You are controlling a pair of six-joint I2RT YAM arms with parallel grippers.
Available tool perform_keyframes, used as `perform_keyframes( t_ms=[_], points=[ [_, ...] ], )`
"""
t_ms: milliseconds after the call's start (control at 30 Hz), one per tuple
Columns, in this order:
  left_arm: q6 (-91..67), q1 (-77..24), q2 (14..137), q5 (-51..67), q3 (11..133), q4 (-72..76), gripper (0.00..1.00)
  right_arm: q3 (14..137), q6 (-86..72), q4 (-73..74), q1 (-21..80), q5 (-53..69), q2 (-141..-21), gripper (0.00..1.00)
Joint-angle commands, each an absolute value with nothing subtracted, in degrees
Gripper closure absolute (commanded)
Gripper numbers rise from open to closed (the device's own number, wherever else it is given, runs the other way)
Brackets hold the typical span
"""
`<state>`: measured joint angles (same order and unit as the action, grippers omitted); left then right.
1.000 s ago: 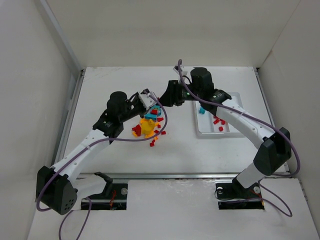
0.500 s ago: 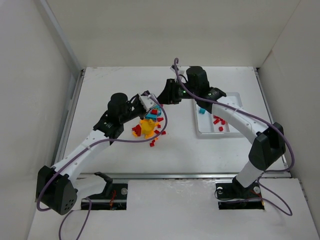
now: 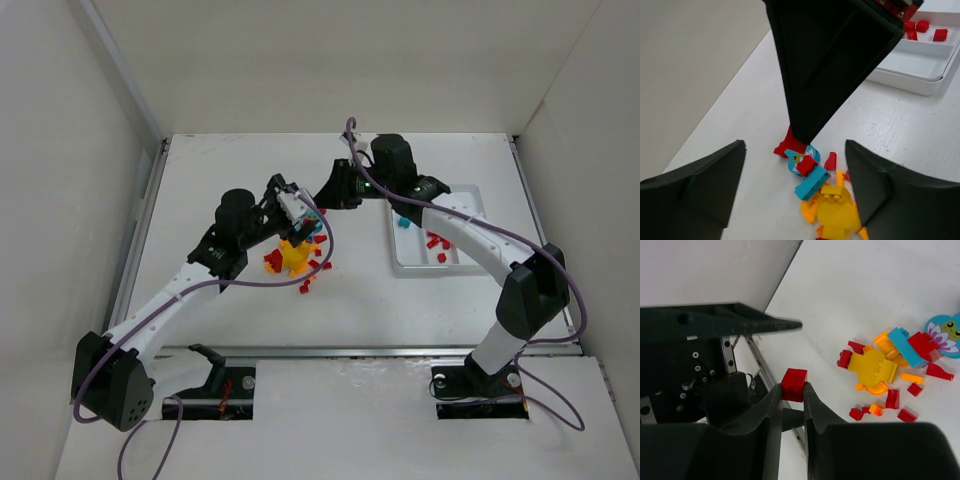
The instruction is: Sort the legos into containers by color
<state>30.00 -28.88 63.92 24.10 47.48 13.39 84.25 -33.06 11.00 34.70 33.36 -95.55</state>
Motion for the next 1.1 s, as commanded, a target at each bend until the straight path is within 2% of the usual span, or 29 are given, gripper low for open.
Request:
perform_keyframes(
  t_ms=[0,33,67,200,233,367,500,733,833,967,1000,1067],
  points=[
    [26.9,-29.2,62.4,24.7,44.7,17.3,0.17,82.3,-33.0,8.2,34.4,31.9,-92.0,1.0],
    [26.2,-29.2,62.4,24.7,44.1,17.3,0.05,80.1,-33.0,8.2,32.8,31.2,-91.3,1.0],
    [25.3,-29.2,62.4,24.7,43.6,17.3,0.0,78.5,-32.3,8.2,31.7,30.3,-89.3,1.0],
    [21.7,-29.2,59.7,19.7,39.3,14.1,0.0,71.0,-27.5,14.0,23.7,20.4,-82.8,1.0],
    [20.8,-29.2,59.2,18.1,37.0,13.3,0.0,70.4,-25.9,16.7,22.2,12.5,-81.8,1.0],
    [17.0,-29.2,56.9,7.2,30.8,12.1,0.0,67.8,-19.3,26.9,14.8,-4.3,-80.5,1.0],
    [15.6,-29.2,54.8,-0.3,25.3,14.1,0.0,67.7,-16.1,27.4,9.8,-7.6,-86.7,1.0],
    [11.8,-29.2,52.1,-2.2,22.7,15.4,0.0,76.6,-15.0,27.9,8.5,-7.4,-98.0,0.99],
    [9.9,-28.0,51.6,-2.7,21.5,16.8,0.0,78.1,-14.5,29.0,8.0,-8.3,-101.6,0.86],
    [8.7,-27.5,50.4,-3.2,19.3,19.4,0.0,80.9,-13.5,29.5,8.0,-6.9,-103.8,0.55],
    [8.7,-27.5,50.4,-3.3,19.2,19.4,0.0,81.5,-13.4,29.5,8.0,-6.9,-104.6,0.4],
    [8.7,-27.5,49.8,-4.4,19.2,20.0,0.0,82.2,-13.4,30.9,8.0,-7.6,-104.6,0.32]
  ],
)
